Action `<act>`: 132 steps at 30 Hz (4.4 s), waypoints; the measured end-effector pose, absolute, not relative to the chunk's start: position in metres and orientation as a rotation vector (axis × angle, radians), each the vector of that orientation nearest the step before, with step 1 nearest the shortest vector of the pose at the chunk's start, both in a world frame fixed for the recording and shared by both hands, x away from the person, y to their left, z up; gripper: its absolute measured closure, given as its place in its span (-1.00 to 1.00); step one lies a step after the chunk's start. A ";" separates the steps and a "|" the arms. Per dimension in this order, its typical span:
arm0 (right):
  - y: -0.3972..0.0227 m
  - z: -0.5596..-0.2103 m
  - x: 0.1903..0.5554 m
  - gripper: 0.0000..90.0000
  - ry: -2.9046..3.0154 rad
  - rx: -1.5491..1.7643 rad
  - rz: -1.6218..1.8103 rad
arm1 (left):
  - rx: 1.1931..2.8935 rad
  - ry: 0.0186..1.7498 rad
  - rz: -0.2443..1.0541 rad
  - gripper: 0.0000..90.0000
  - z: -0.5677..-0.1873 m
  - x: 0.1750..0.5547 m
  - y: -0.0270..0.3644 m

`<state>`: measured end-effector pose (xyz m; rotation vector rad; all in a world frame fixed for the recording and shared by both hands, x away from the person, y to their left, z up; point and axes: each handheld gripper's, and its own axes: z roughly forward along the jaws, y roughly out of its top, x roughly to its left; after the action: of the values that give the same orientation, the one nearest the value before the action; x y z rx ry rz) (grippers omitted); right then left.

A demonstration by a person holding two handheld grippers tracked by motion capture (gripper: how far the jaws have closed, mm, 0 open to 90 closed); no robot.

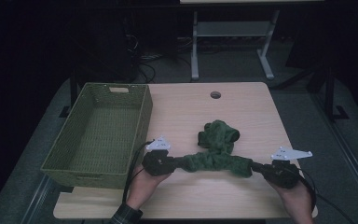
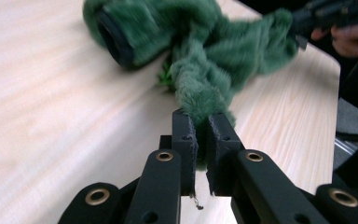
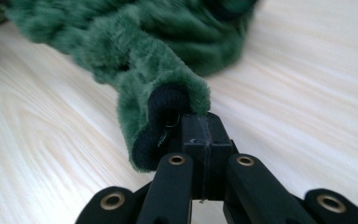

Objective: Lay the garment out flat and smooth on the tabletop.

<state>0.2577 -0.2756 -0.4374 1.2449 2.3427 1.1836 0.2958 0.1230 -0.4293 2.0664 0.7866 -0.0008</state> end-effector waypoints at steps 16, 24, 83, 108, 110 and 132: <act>-0.290 -0.446 0.263 0.80 2.312 1.308 1.126 | 2.098 0.828 0.093 0.55 -0.423 0.291 0.126; -0.271 -0.423 0.251 1.00 2.297 1.134 1.255 | 2.125 0.719 0.110 0.96 -0.418 0.288 0.103; -0.211 -0.426 0.313 0.49 2.462 1.064 1.244 | 2.160 0.814 0.014 0.16 -0.465 0.330 0.091; -0.227 -0.399 0.319 0.92 2.377 1.029 1.244 | 2.013 0.784 0.242 0.89 -0.408 0.338 0.114; -0.230 -0.394 0.319 0.93 2.357 1.020 1.255 | 1.982 0.794 0.283 0.89 -0.399 0.337 0.120; -0.230 -0.456 0.344 0.85 2.521 1.213 1.047 | 2.172 0.901 0.167 0.75 -0.453 0.351 0.101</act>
<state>0.3442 -0.2299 -0.4560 1.2125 2.5209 1.0472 0.3509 0.1011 -0.4531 2.1724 0.9010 0.1674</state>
